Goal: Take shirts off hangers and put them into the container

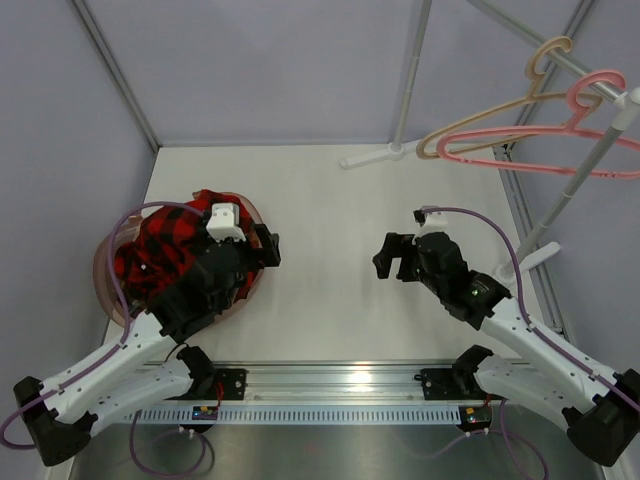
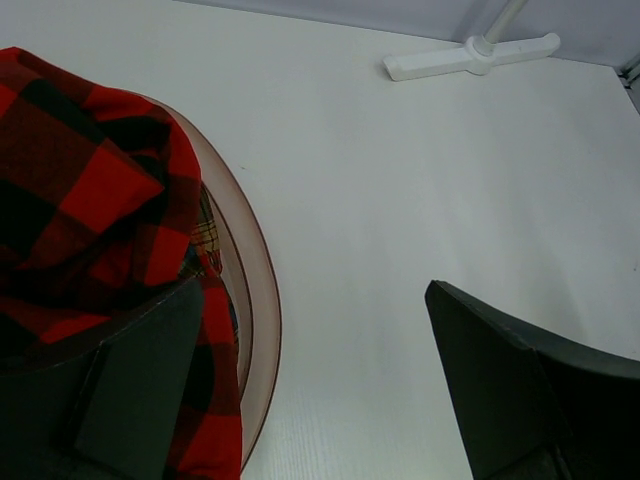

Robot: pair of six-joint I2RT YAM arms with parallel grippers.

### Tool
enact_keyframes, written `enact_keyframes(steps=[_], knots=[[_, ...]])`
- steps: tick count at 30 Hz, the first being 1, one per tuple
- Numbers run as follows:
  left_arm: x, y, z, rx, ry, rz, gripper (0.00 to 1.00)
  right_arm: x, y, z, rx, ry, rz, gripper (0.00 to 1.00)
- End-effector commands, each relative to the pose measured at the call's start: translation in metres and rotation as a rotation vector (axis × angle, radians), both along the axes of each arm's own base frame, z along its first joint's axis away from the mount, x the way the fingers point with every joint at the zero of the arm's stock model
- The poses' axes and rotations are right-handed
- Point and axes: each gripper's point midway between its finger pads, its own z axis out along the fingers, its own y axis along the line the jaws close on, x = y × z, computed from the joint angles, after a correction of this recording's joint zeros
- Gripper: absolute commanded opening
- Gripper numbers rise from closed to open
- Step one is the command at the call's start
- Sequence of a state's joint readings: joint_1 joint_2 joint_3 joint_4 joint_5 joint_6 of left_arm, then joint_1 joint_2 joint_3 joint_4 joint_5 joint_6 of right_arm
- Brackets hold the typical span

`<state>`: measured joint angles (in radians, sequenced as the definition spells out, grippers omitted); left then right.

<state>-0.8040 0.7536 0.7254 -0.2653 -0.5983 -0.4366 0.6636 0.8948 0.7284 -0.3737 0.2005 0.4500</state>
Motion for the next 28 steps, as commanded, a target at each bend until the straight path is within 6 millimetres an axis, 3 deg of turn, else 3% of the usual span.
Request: enact_keyframes(steps=[1,3,6,7,9,14,20,28], knots=[[0.002,0.011,0.014,-0.003,-0.078,0.114,0.99,0.011,-0.016,0.015,-0.007,-0.145,-0.114,1.00],[-0.002,0.009,0.011,0.015,-0.085,0.119,0.99,0.006,-0.020,0.005,-0.037,-0.151,-0.114,0.99],[-0.011,0.002,0.011,0.003,-0.132,0.095,0.99,-0.002,-0.020,0.006,-0.026,-0.190,-0.088,0.99],[-0.013,0.000,0.004,0.014,-0.139,0.081,0.99,-0.004,-0.020,0.007,-0.019,-0.198,-0.086,0.99],[-0.021,-0.010,0.013,-0.025,-0.197,0.030,0.99,-0.012,-0.018,0.010,0.001,-0.216,-0.057,0.99],[-0.035,-0.024,-0.004,0.001,-0.205,-0.034,0.99,-0.031,-0.017,0.023,0.069,-0.243,-0.038,0.99],[-0.047,-0.037,-0.018,0.039,-0.216,-0.058,0.99,-0.037,-0.016,0.027,0.054,-0.267,-0.050,0.99],[-0.048,-0.045,-0.024,0.054,-0.201,-0.078,0.99,-0.043,-0.006,0.024,0.026,-0.280,-0.021,1.00]])
